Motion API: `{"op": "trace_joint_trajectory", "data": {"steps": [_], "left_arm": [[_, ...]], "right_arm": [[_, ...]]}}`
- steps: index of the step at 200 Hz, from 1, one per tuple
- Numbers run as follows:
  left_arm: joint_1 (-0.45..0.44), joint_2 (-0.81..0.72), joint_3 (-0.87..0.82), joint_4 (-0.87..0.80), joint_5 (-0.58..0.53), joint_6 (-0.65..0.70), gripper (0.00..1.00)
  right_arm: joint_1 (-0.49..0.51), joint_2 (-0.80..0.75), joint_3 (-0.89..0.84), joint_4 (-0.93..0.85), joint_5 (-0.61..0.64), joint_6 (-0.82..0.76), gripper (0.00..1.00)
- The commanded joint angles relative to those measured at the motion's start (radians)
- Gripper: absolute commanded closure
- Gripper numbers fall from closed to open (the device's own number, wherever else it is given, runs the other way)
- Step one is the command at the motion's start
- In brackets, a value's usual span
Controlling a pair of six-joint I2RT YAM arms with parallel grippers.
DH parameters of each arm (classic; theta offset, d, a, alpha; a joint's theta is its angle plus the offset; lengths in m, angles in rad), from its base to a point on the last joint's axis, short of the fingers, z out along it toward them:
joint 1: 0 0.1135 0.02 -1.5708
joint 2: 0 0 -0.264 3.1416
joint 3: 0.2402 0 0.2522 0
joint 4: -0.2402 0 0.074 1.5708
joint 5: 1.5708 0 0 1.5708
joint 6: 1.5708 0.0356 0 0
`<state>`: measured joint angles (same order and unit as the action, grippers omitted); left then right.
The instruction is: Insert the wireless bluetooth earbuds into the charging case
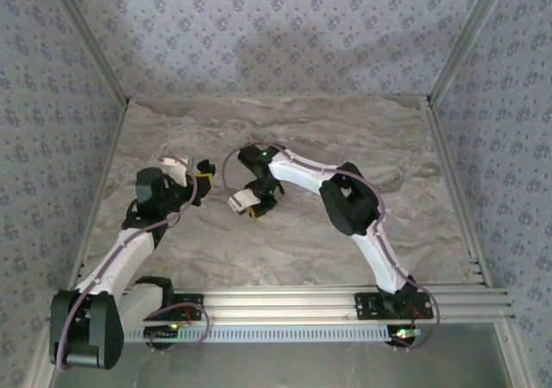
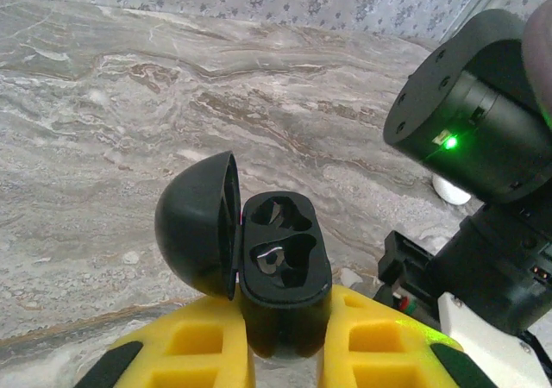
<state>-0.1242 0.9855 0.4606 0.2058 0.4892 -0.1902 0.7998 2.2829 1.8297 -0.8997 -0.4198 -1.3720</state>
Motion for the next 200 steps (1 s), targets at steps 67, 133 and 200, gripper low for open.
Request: {"op": "trace_joint_trajectory", "data": {"steps": [67,133,200], "left_arm": [[-0.141,0.007,0.032,0.039,0.045,0.109,0.84],[-0.252,0.076,0.07,0.138,0.097,0.159,0.84],[-0.375,0.142,0.116,0.256,0.106,0.186,0.84]], "right_arm": [[-0.157,-0.427,-0.47,0.532,-0.352,0.504,0.82],[-0.269,-0.725,-0.823,1.035,-0.462,0.979,0.82],[-0.308,-0.933,-1.093,1.585,-0.278,1.477,0.81]]}}
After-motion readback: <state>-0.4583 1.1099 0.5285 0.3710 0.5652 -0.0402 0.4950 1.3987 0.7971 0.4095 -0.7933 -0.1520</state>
